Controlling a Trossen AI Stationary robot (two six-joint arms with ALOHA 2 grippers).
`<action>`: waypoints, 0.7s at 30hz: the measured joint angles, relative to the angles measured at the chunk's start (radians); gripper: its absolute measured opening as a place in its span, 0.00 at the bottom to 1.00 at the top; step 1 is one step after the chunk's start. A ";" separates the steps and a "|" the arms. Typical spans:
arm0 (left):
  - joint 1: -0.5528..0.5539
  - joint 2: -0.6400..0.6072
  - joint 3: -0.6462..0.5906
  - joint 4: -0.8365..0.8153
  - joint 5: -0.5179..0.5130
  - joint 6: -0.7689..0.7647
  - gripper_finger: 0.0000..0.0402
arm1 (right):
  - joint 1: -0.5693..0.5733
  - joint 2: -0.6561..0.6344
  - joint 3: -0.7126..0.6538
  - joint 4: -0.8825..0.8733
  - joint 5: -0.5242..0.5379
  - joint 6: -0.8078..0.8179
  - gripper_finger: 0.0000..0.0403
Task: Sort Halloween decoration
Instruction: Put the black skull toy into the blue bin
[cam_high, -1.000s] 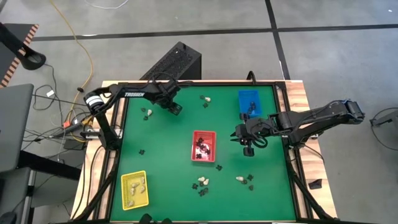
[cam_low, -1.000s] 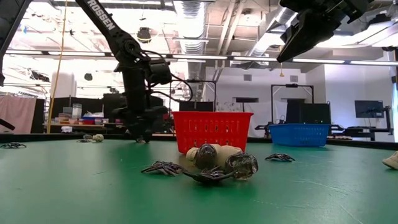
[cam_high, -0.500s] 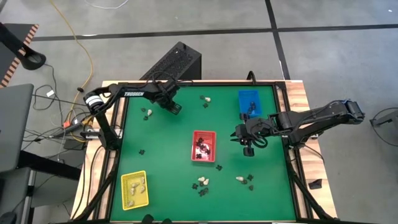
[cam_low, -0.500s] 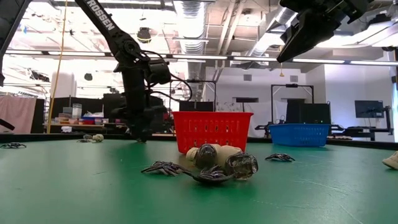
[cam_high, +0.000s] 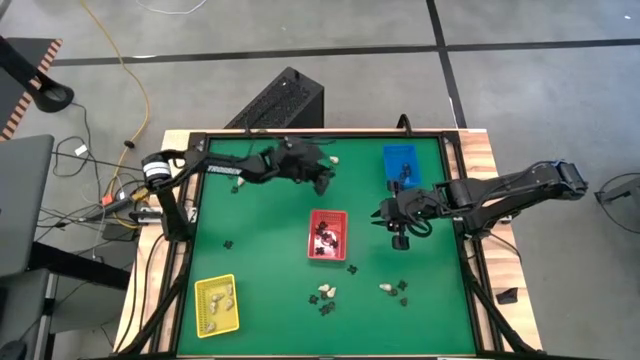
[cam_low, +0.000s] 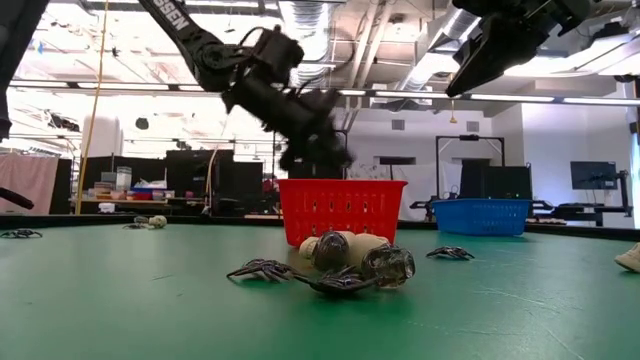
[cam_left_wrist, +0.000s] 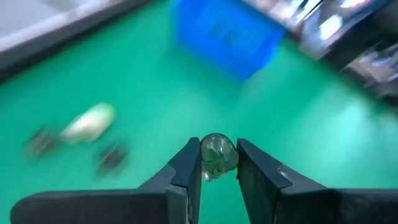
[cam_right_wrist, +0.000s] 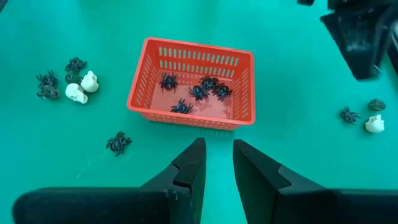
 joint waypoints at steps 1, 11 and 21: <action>-0.017 0.019 0.011 0.056 -0.010 0.000 0.18 | 0.000 -0.007 0.000 -0.005 0.001 0.000 0.28; -0.088 0.418 0.503 0.124 0.037 0.103 0.18 | 0.019 -0.100 0.000 -0.054 0.090 0.077 0.28; -0.078 0.763 1.053 -0.148 0.001 0.160 0.18 | 0.133 -0.179 0.000 -0.096 0.306 0.117 0.28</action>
